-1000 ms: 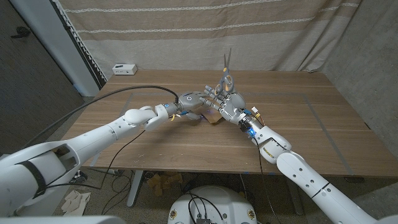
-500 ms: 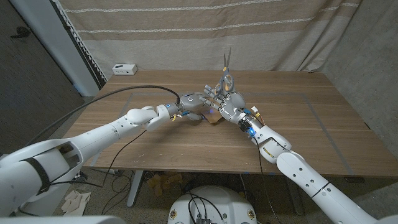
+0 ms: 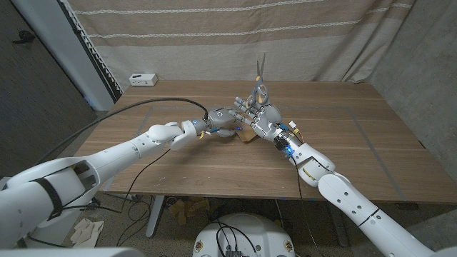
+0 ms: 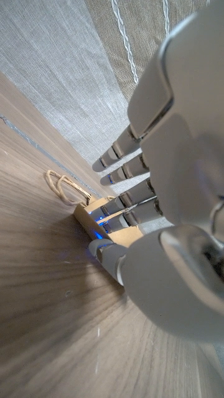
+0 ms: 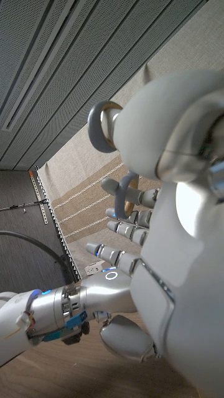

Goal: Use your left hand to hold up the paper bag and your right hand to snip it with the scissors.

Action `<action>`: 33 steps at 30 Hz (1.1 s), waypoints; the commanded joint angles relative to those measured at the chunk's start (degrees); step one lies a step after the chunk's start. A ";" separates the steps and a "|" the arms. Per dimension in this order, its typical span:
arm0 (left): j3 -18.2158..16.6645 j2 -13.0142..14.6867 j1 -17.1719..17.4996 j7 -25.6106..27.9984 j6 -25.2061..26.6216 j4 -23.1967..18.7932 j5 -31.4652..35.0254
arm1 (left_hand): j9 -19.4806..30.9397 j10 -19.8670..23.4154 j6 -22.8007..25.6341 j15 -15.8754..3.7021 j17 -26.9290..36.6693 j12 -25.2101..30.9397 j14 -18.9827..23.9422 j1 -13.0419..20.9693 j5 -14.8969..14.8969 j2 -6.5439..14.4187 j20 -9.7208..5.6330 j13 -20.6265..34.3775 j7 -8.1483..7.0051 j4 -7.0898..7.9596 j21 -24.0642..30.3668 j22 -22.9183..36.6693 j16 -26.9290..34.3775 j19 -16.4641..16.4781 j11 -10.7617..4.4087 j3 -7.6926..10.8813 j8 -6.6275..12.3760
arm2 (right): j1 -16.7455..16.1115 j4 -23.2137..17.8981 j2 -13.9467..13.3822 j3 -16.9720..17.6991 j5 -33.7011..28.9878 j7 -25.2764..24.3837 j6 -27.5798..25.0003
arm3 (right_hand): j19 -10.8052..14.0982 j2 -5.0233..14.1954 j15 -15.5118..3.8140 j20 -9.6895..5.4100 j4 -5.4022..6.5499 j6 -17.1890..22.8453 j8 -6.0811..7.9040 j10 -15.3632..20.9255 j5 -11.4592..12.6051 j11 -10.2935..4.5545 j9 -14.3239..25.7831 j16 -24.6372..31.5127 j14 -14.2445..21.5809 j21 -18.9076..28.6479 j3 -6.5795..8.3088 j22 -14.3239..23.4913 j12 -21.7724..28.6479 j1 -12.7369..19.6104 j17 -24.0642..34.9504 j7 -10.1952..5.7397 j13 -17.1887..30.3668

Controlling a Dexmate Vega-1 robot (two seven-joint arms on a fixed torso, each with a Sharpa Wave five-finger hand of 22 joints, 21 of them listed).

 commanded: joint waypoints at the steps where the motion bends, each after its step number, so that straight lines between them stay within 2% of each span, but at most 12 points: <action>1: 0.78 -0.98 -0.58 0.77 -0.03 1.46 -1.28 | -0.36 6.16 3.14 -9.51 0.51 2.21 4.18 0.63 -0.34 1.31 -3.69 1.41 -0.04 -2.20 0.51 0.26 0.70 1.39 -0.02 2.41 1.29 | -0.86 -0.85 -0.31 0.40 0.04 -0.26 0.67 | 0.40 0.00 0.05 0.15 0.24 0.66 0.47 0.50 0.04 -0.13 0.17 -0.06 0.42 -0.16 -0.25 0.24 -0.09 -0.57 0.20 0.05 0.19; 3: 0.68 -1.14 -0.52 1.17 -0.47 1.75 -2.08 | -0.70 9.46 4.26 -10.06 0.80 3.58 7.48 1.42 -0.34 2.37 -4.42 2.57 -0.03 -3.26 0.79 0.30 0.96 2.41 0.00 4.67 1.58 | -0.94 -1.03 -0.47 0.46 -0.12 -0.40 0.72 | 0.48 0.04 0.07 0.14 0.23 0.74 0.44 0.60 0.03 -0.21 0.07 -0.09 0.46 -0.22 -0.22 0.24 -0.11 -0.59 0.21 0.07 0.20; 5: 0.53 -1.26 -0.25 2.24 -0.70 2.03 -2.69 | -0.92 12.99 6.83 -10.53 0.79 5.23 11.75 2.90 -0.39 3.25 -6.60 3.87 0.29 -4.04 0.96 0.24 0.67 3.66 0.05 7.98 2.65 | -0.98 -1.09 -0.53 0.51 -0.03 -0.33 0.74 | 0.49 0.07 0.05 0.15 0.22 0.85 0.31 0.63 0.02 -0.18 -0.18 -0.11 0.50 -0.29 -0.21 0.24 -0.13 -0.60 0.21 -0.14 0.22; 6: 0.45 -1.32 -0.06 3.05 -0.68 2.21 -2.87 | -1.04 15.28 8.36 -10.63 0.83 6.27 14.68 3.39 -0.45 3.27 -6.63 4.69 0.35 -4.10 0.93 0.27 0.47 4.08 0.09 10.11 3.36 | -1.01 -1.18 -0.61 0.54 -0.11 -0.44 0.74 | 0.49 0.08 0.05 0.13 0.22 0.87 0.36 0.68 0.01 -0.19 -0.13 -0.12 0.51 -0.31 -0.20 0.24 -0.12 -0.60 0.21 -0.12 0.22; 7: 0.38 -1.42 0.14 4.31 -0.71 2.56 -2.96 | -1.12 16.42 8.57 -10.84 0.99 6.92 16.17 4.34 -0.45 3.28 -6.37 5.19 0.43 -4.55 1.03 0.29 0.51 4.57 0.00 11.23 3.52 | -1.03 -1.12 -0.55 0.57 0.00 -0.26 0.84 | 0.52 0.10 0.04 0.14 0.22 0.94 0.41 0.71 0.00 -0.21 -0.09 -0.13 0.53 -0.34 -0.19 0.24 -0.13 -0.60 0.22 0.03 0.23; 9: 0.13 -1.57 0.52 6.06 -0.92 3.09 -3.67 | -1.14 19.56 9.71 -11.15 1.83 8.74 19.14 6.59 -0.66 3.03 -6.13 6.24 0.53 -5.27 1.13 0.39 1.39 5.03 0.14 10.95 4.17 | -1.03 -1.17 -0.65 0.59 -0.05 -0.23 0.85 | 0.57 0.10 -0.02 0.09 0.21 0.98 0.39 0.73 -0.02 -0.12 -0.16 -0.15 0.56 -0.38 -0.18 0.24 -0.15 -0.62 0.22 -0.12 0.24; 12: -0.58 -1.92 1.30 8.41 -1.25 3.84 -5.51 | -1.20 20.30 10.22 -11.37 2.91 9.84 23.88 9.24 -0.50 2.57 -5.48 7.41 0.68 -4.85 1.62 0.70 2.23 6.11 0.26 10.41 4.35 | -0.99 -1.11 -0.72 0.64 0.01 0.05 0.91 | 0.64 0.12 0.02 0.04 0.22 1.00 0.47 0.80 -0.04 -0.31 -0.07 -0.16 0.62 -0.43 -0.18 0.25 -0.17 -0.65 0.22 -0.03 0.25; 17: -2.78 -2.69 3.09 9.74 -3.34 5.16 -12.06 | 0.23 20.55 10.40 -11.39 3.65 10.53 27.02 9.19 0.16 3.20 -4.95 8.48 0.75 -3.65 2.47 1.26 2.18 7.24 0.42 10.10 5.62 | -1.00 -0.98 -0.70 0.68 -0.08 0.32 1.20 | 0.66 0.16 -0.07 0.03 0.24 0.99 0.45 0.82 -0.07 -0.27 -0.11 -0.19 0.71 -0.55 -0.17 0.25 -0.23 -0.72 0.23 0.00 0.28; 19: -3.85 -2.94 3.74 9.27 -5.21 5.80 -15.62 | 1.37 20.19 11.02 -11.39 4.28 10.70 27.89 9.43 0.41 3.47 -5.11 9.14 0.84 -3.63 2.90 1.61 1.92 7.45 0.41 9.79 7.08 | -1.04 -0.91 -0.65 0.68 -0.08 0.40 1.32 | 0.73 0.20 -0.04 0.07 0.25 0.98 0.45 0.86 -0.08 -0.19 -0.12 -0.21 0.73 -0.60 -0.15 0.25 -0.25 -0.76 0.24 -0.11 0.29; 25: -8.17 -4.29 6.21 5.43 -12.28 8.41 -29.40 | 2.68 19.87 10.88 -11.39 4.90 10.81 29.15 9.40 0.63 3.67 -5.17 9.76 0.85 -3.45 3.55 1.93 1.32 7.80 0.44 9.72 8.78 | -0.78 -0.39 -0.32 0.43 -0.30 0.88 1.65 | 0.84 0.26 -0.07 0.05 0.27 0.96 0.48 0.87 -0.13 -0.23 -0.09 -0.28 0.78 -0.73 -0.13 0.26 -0.34 -0.85 0.25 -0.14 0.32; 31: -13.64 -4.81 9.97 -5.15 -13.71 6.32 -45.53 | 4.50 19.56 10.20 -11.11 4.61 11.01 28.70 8.14 1.25 3.26 -4.96 10.58 0.75 -2.57 3.89 2.10 -0.46 7.22 0.45 10.20 10.87 | -0.34 0.41 0.30 0.01 -0.42 1.40 1.92 | 0.91 0.30 0.02 0.03 0.25 1.10 0.45 0.73 -0.18 -0.31 -0.23 -0.41 0.70 -0.92 -0.11 0.26 -0.51 -0.91 0.26 -0.24 0.36; 33: -14.62 -5.10 10.53 -5.65 -14.12 6.30 -46.40 | 6.03 18.61 8.75 -11.09 4.37 10.96 28.14 7.26 1.96 3.51 -4.91 11.28 0.67 -1.74 4.05 2.20 -0.96 6.95 0.33 10.48 11.84 | -0.26 0.46 0.31 -0.05 -0.63 1.31 1.93 | 0.89 0.29 -0.01 0.10 0.25 1.10 0.49 0.80 -0.20 -0.37 -0.18 -0.43 0.72 -0.97 -0.12 0.26 -0.51 -0.94 0.27 -0.20 0.37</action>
